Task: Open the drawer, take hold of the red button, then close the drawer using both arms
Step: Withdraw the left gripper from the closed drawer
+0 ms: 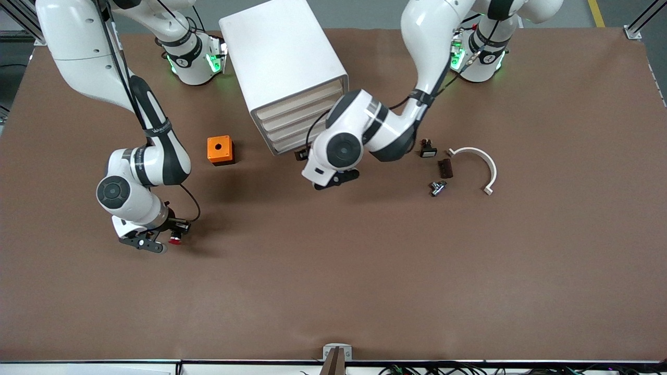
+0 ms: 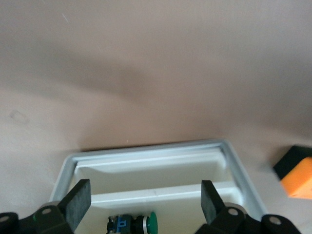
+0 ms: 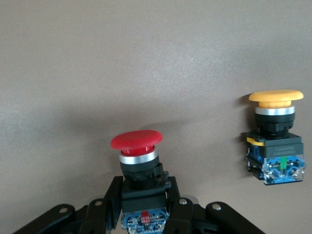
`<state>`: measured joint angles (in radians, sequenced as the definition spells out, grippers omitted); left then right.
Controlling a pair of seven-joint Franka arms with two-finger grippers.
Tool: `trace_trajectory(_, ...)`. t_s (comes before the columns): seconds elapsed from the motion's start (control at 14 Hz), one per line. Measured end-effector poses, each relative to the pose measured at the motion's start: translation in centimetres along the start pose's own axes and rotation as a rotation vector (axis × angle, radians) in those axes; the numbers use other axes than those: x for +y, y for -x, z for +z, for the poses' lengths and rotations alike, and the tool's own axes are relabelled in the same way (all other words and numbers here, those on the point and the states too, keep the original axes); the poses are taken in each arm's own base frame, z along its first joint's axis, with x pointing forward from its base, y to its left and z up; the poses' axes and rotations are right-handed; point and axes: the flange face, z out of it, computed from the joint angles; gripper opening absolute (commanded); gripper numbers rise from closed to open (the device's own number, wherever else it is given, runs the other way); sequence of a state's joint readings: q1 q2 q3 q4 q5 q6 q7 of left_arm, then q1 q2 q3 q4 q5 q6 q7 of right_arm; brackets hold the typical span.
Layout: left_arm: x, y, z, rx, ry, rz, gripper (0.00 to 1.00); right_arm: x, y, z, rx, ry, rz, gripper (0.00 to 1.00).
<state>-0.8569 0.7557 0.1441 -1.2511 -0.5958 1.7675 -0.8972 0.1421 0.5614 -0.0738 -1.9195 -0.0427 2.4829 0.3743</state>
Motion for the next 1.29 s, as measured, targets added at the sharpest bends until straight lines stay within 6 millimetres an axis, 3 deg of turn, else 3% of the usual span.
trace_trajectory(0.14,-1.5,-2.4,-3.4,0.013,0.046,-0.039,0.99,-0.1,0.1,0.1,-0.001,0.000,-0.001,0.03)
trace_trajectory(0.21,-2.4,-3.6,-5.0,0.019,0.067,-0.057,0.99,-0.1,0.1,0.1,-0.002,0.000,-0.002,0.20)
trace_trajectory(0.29,-3.2,-4.7,-6.4,0.025,0.086,-0.075,0.99,-0.1,0.1,0.1,-0.002,0.000,-0.004,0.73)
trace_trajectory(0.36,-4.1,-5.7,-7.8,0.028,0.103,-0.093,0.99,0.0,0.1,0.1,-0.002,0.000,-0.011,1.00)
trace_trajectory(0.64,-6.4,-8.4,-10.4,0.033,0.134,-0.140,0.99,0.2,0.0,0.1,-0.001,0.001,-0.020,1.00)
trace_trajectory(0.93,-7.7,-9.6,-12.4,0.044,0.163,-0.163,0.99,0.2,0.0,0.1,-0.001,0.001,-0.027,1.00)
trace_trajectory(1.14,-10.1,-11.2,-16.5,0.081,0.208,-0.162,0.99,0.2,0.0,0.1,-0.001,0.001,-0.029,1.00)
trace_trajectory(1.29,-12.9,-12.1,-20.6,0.161,0.211,-0.124,0.99,0.2,-0.1,-0.1,0.000,0.001,-0.043,1.00)
